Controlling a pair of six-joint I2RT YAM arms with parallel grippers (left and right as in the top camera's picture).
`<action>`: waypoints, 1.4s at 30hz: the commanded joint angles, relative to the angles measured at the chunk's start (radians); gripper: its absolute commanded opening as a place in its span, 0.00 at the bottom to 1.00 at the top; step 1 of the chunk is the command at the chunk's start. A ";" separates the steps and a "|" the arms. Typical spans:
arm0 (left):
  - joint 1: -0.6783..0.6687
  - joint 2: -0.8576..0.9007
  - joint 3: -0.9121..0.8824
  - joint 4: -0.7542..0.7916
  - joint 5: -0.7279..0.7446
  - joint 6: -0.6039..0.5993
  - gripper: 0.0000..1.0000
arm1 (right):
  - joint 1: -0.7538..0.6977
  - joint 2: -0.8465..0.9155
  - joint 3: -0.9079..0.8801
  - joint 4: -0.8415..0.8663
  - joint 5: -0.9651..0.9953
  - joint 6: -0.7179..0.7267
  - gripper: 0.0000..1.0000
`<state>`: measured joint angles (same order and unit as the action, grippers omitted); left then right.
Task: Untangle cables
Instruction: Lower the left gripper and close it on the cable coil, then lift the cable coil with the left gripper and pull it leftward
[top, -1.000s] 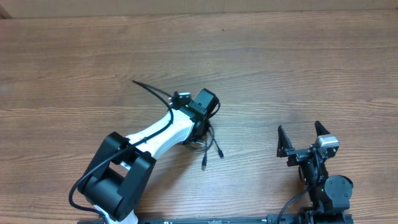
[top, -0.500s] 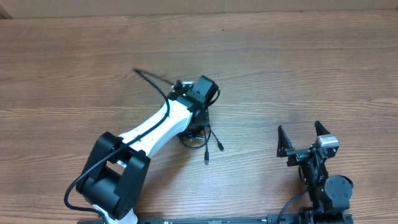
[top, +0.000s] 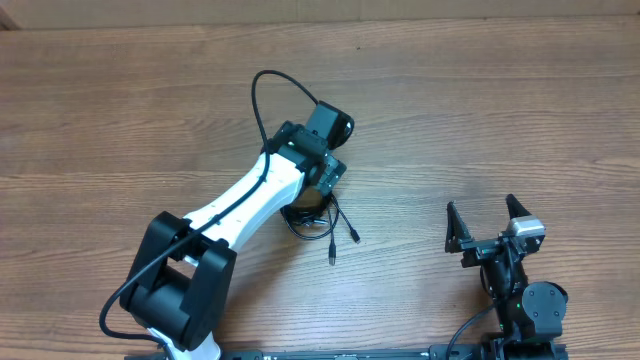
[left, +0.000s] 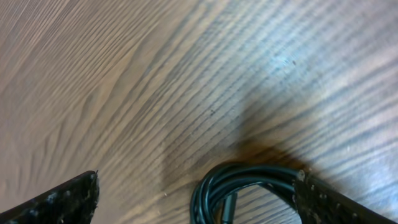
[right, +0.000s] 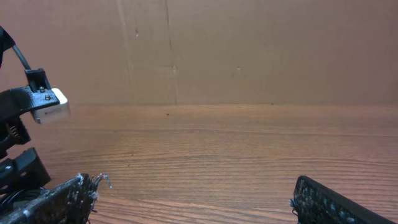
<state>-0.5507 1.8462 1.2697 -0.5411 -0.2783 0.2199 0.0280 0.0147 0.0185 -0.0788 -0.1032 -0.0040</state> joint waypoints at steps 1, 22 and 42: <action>0.029 -0.006 0.016 0.002 0.142 0.227 0.96 | 0.005 -0.012 -0.011 0.004 0.009 -0.004 1.00; 0.164 0.000 -0.009 -0.059 0.512 0.711 0.70 | 0.005 -0.012 -0.011 0.004 0.009 -0.004 1.00; 0.163 0.132 -0.071 0.056 0.566 0.951 0.56 | 0.005 -0.012 -0.011 0.004 0.009 -0.004 1.00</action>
<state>-0.3843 1.9308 1.2091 -0.4885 0.2325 1.1488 0.0277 0.0147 0.0185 -0.0792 -0.1032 -0.0040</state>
